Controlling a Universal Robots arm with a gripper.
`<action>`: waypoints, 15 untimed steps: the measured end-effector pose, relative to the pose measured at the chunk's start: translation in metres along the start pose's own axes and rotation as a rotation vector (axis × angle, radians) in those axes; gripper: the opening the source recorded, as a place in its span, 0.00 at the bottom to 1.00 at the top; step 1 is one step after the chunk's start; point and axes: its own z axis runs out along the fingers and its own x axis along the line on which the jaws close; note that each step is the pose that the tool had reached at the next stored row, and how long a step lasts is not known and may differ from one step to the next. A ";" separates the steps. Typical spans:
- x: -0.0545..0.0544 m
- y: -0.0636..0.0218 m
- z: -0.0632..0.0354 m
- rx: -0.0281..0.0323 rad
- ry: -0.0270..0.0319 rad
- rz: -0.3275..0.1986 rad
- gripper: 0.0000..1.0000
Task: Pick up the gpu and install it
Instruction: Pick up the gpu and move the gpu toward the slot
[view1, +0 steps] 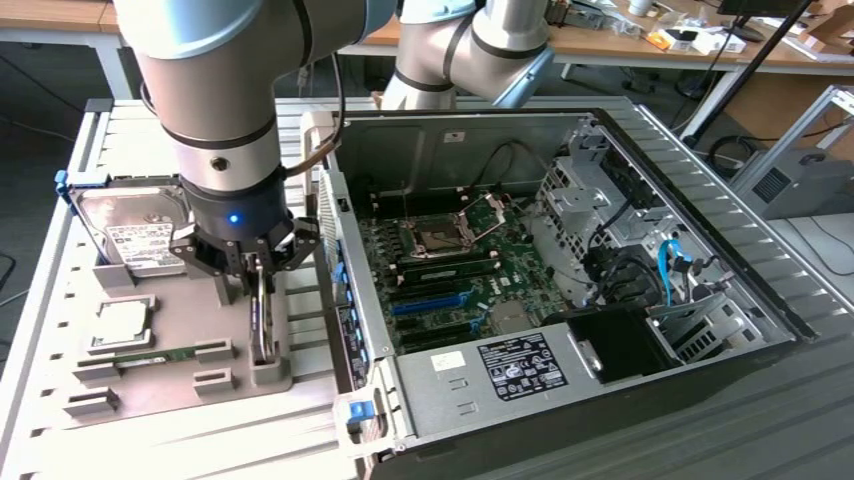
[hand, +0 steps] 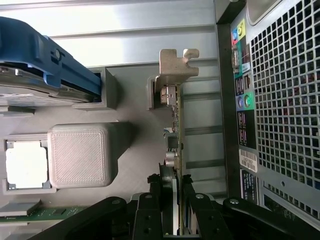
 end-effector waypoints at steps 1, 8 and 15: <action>0.000 0.0000 -0.0003 0.0000 0.0000 0.000 0.27; 0.000 0.0001 -0.0032 0.0001 0.0001 0.000 0.27; 0.000 0.0003 -0.0063 0.0000 0.0000 0.000 0.27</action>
